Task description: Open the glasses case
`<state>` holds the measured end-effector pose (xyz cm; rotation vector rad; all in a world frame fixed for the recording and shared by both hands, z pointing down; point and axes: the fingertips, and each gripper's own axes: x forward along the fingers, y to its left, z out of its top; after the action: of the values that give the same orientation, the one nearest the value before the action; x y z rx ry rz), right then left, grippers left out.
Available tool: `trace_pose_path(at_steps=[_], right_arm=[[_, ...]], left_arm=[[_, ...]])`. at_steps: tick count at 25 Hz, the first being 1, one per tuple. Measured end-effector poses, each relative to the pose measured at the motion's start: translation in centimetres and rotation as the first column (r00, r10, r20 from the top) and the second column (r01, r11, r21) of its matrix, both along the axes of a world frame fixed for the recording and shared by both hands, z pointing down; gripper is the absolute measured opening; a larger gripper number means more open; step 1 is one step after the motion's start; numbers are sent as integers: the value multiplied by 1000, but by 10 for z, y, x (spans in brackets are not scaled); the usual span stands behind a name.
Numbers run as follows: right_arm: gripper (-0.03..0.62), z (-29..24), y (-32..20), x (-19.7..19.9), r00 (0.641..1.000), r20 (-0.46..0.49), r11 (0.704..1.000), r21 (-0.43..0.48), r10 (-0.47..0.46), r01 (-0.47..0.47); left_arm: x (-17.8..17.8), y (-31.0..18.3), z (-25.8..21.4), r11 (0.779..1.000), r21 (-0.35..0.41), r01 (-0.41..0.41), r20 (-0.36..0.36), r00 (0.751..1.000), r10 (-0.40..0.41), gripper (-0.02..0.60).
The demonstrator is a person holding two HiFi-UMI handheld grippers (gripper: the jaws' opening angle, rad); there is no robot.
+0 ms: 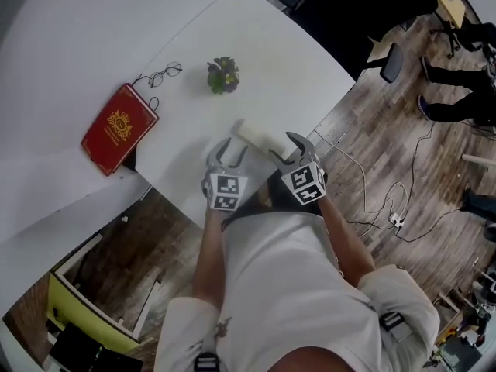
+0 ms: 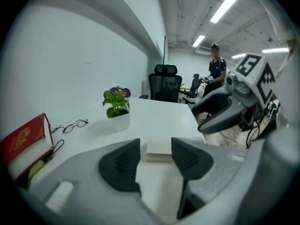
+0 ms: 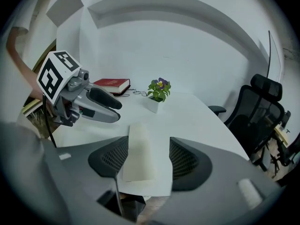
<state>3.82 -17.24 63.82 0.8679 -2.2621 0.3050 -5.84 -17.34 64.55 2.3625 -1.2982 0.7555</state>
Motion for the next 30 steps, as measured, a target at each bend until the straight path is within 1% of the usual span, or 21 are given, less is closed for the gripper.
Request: trace_pose_path(at_steps=[3, 6, 10, 14, 18, 23, 30], right_arm=[[273, 8, 1, -1, 1000, -11, 1000, -9, -14, 13], [273, 15, 2, -3, 999, -22, 999, -20, -29, 28], [273, 24, 3, -4, 998, -39, 998, -38, -47, 46], [273, 31, 4, -5, 997, -50, 997, -47, -64, 62], [273, 37, 3, -8, 994, -64, 995, -52, -84, 81], [273, 43, 4, -12, 991, -75, 992, -65, -109, 104], [273, 53, 7, -20, 986, -89, 987, -90, -143, 135]], left_arm=[[0, 0, 11, 1000, -27, 1, 6, 1000, -1, 207], [0, -4, 14, 999, -32, 0, 14, 1000, 0, 207], [-1, -3, 30, 997, -79, 6, 23, 1000, -5, 207], [0, -5, 37, 996, -91, 8, 29, 1000, -6, 207], [0, -6, 48, 992, -125, 8, 32, 999, -5, 207], [3, -12, 50, 993, -121, 6, 42, 999, -1, 207], [2, -13, 59, 989, -149, 4, 55, 998, 5, 207]])
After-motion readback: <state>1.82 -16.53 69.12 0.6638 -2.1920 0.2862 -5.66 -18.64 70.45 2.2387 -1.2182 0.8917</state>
